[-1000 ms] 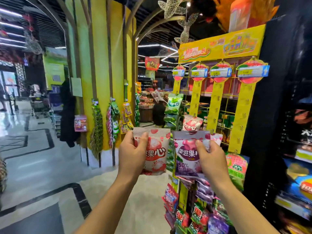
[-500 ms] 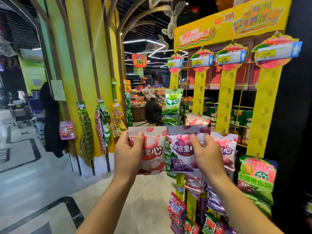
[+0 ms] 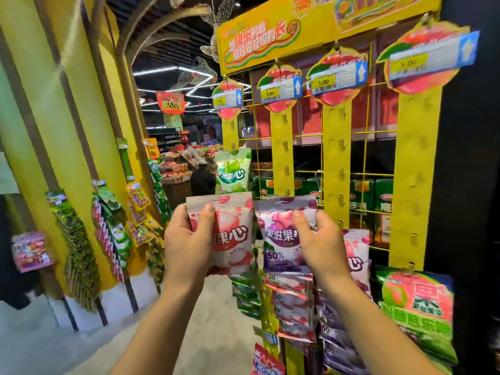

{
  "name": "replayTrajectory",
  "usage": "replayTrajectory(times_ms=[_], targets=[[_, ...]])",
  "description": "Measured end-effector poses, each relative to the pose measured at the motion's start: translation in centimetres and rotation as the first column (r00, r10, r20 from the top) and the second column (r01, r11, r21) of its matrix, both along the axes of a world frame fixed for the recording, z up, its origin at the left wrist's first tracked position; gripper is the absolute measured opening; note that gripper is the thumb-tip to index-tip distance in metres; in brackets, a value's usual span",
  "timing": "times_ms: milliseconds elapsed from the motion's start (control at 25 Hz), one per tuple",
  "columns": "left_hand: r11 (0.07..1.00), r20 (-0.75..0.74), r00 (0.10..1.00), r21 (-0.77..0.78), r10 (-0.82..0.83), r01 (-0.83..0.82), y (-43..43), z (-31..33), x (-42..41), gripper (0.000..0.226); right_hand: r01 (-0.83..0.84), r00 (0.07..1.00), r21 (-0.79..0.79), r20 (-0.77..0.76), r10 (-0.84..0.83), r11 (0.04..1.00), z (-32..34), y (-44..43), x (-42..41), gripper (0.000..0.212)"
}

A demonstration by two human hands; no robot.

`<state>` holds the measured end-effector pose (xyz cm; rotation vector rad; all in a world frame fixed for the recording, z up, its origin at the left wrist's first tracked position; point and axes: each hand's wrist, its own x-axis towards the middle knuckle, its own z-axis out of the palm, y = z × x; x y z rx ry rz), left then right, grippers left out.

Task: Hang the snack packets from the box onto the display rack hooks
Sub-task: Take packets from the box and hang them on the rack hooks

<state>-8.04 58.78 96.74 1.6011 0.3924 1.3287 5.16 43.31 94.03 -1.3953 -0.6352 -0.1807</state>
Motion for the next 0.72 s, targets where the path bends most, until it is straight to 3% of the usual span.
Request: replayTrajectory(times_ms=[320,480,720], targets=[[0.945,0.010,0.945,0.001,-0.326,0.326,1.4,0.0,9.6,0.013,0.435,0.900,-0.092,0.014,-0.436,0.896,-0.3,-3.4,5.1,0.050],[0.902,0.024,0.902,0.010,-0.432,0.432,2.5,0.4,12.7,0.018,0.522,0.848,-0.124,-0.027,-0.529,0.844,0.1,-4.1,5.7,0.060],[0.856,0.040,0.855,0.009,-0.517,0.517,4.1,1.1,14.5,0.013,0.635,0.763,-0.160,-0.022,-0.645,0.756,1.1,-3.6,5.7,0.050]])
